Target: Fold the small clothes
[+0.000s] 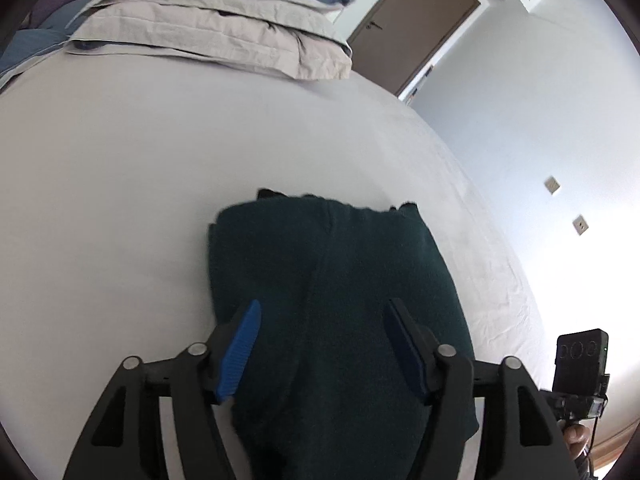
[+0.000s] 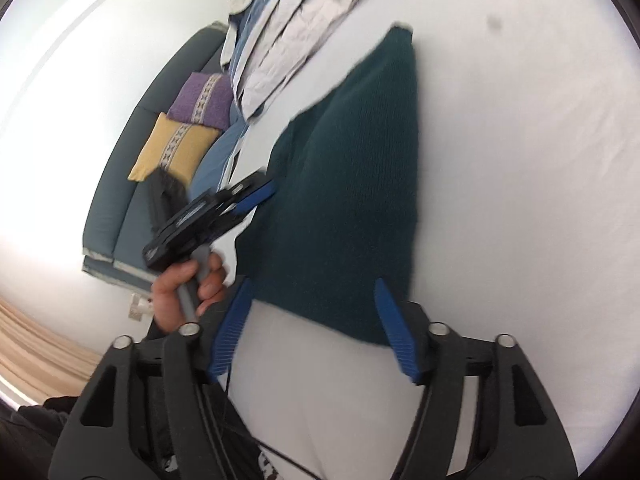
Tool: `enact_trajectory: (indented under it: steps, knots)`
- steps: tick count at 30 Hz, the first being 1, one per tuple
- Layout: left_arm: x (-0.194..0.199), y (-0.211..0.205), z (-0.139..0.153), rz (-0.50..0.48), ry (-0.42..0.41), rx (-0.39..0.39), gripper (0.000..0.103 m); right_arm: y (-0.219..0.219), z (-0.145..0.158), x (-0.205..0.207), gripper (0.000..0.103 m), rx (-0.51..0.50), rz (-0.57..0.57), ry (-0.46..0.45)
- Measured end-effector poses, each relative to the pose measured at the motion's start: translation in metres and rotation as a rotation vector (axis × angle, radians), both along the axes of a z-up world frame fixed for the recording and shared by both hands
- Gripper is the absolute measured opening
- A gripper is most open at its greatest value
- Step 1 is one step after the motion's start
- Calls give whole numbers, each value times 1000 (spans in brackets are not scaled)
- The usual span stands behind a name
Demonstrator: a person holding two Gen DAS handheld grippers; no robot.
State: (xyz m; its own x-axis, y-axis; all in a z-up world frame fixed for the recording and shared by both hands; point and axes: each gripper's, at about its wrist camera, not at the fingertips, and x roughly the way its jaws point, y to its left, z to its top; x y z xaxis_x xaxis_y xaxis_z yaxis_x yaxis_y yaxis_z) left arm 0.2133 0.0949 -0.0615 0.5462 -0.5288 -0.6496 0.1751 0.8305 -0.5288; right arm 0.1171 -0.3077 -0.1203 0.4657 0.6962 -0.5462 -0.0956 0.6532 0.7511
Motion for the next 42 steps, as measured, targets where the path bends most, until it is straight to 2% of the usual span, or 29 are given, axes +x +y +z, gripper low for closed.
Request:
enact_trajectory:
  steps: [3,6,10,13,17,22,26,28,29,30,34,37,42]
  knots:
    - [1,29,-11,39,72,-77,73,-18,4,19,79,9,-67,12]
    - [7,43,-38,44,177,-139,73,-33,-7,45,79,40,-114,59]
    - [7,44,-57,39,217,-209,73,-39,-34,70,79,76,-138,161]
    - [14,39,-58,10,248,-251,74,-30,-41,79,79,62,-106,166]
    - [29,25,-63,-56,300,-259,75,-15,-44,92,79,70,-63,183]
    - [47,17,-69,-68,362,-335,75,7,-47,106,79,42,17,216]
    - [50,-5,-65,-99,361,-258,73,25,-51,120,77,-17,24,244]
    - [50,-17,-63,-107,361,-214,58,28,-52,124,70,-38,15,250]
    - [50,-23,-65,-105,370,-191,40,30,-52,125,67,-54,11,250]
    - [50,-25,-67,-105,371,-194,36,29,-52,123,62,-66,10,248]
    - [45,-31,-61,-91,348,-174,28,32,-48,119,49,-104,-8,226]
    - [38,-39,-43,-97,311,-113,26,38,-33,113,45,-157,-16,187]
    - [12,-55,-2,-120,245,-130,25,40,7,83,43,-160,-20,113]
